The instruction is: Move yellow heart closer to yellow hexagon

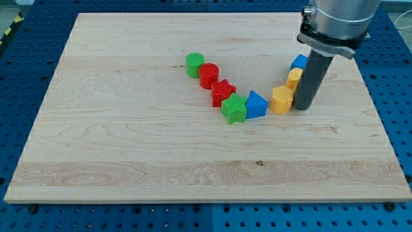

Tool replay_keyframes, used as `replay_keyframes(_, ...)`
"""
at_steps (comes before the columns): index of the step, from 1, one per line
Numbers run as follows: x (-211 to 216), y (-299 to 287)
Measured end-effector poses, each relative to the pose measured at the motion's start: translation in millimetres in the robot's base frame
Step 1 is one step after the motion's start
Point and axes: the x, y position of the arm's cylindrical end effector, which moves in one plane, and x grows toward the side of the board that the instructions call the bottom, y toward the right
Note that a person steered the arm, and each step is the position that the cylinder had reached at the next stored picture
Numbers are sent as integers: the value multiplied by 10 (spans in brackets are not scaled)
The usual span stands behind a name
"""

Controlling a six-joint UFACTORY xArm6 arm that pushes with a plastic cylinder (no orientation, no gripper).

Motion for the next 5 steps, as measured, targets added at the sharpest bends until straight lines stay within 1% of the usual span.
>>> replay_keyframes(2,-26,-165)
replay_keyframes(3,-169,-22)
replay_keyframes(4,-238,400)
replay_keyframes(5,-238,951)
